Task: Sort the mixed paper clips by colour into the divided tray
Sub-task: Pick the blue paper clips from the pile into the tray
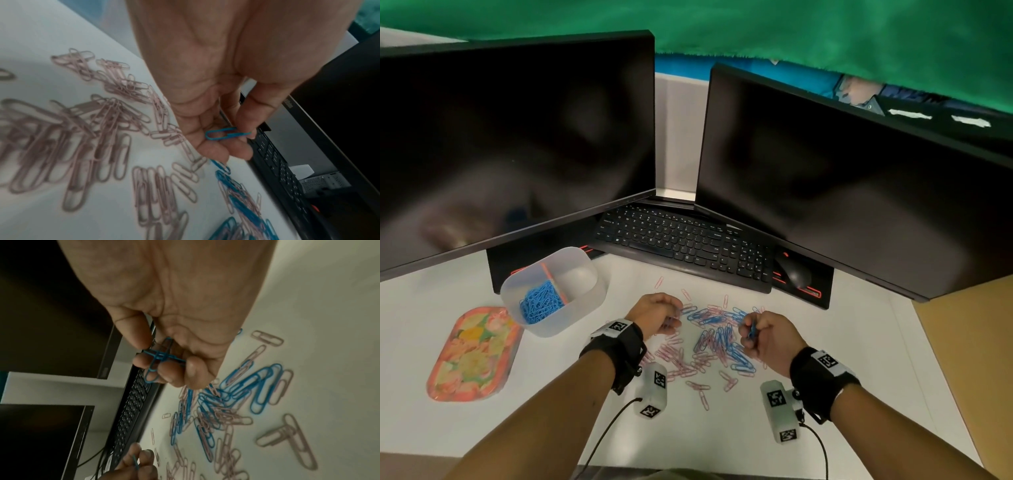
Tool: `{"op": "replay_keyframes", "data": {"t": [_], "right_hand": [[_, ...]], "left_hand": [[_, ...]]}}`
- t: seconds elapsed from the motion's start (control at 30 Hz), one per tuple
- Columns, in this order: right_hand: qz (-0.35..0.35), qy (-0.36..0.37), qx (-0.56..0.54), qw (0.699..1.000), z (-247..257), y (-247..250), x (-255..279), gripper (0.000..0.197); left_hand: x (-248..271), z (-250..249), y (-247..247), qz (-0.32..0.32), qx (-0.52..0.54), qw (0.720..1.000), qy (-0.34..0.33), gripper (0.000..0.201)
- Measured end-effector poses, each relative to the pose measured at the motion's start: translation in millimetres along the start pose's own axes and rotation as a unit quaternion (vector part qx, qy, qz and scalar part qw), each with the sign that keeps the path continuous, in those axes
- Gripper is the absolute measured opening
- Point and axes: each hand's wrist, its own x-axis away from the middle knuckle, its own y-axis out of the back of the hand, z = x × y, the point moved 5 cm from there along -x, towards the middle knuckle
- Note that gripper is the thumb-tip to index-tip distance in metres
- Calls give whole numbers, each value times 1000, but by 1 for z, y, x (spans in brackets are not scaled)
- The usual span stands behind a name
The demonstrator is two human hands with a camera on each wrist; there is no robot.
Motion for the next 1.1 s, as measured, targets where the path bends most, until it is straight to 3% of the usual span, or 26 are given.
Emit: {"op": "replay_keyframes", "data": {"t": [0.1,0.2,0.33,0.53,0.6,0.67,0.77,0.87,1.03,1.1], "right_hand": [[-13,-19,1,1000,-2,4,0,12],[-50,-43,57,996,-6,14,-1,25],[-130,-75,204,967,-10,29,0,33],[-120,-81,297,944,-9,30,1,14],[-119,-52,386,913,-6,30,1,10],[-136,14,475,869,-1,30,1,2],[-164,87,535,825,2,30,-2,15],[-150,136,588,783,-1,25,-4,21],[-114,191,640,736,-5,13,-6,14],[-112,185,644,734,-5,11,-10,16]], "left_hand": [[-4,-2,-4,-8,-9,1000,7,19],[-13,-3,-5,-40,-122,992,-22,11],[-15,-11,-8,-100,-321,938,-78,9],[-24,-13,-37,-53,-510,850,-123,19],[-25,-13,-41,-53,-549,825,-126,25],[-26,-12,-40,-64,-554,820,-127,29],[-27,-13,-32,-89,-544,826,-119,33],[-28,-14,-27,-84,-579,804,-106,31],[-28,-14,-21,-83,-601,789,-97,22],[-28,-15,-20,-83,-599,792,-90,23]]}}
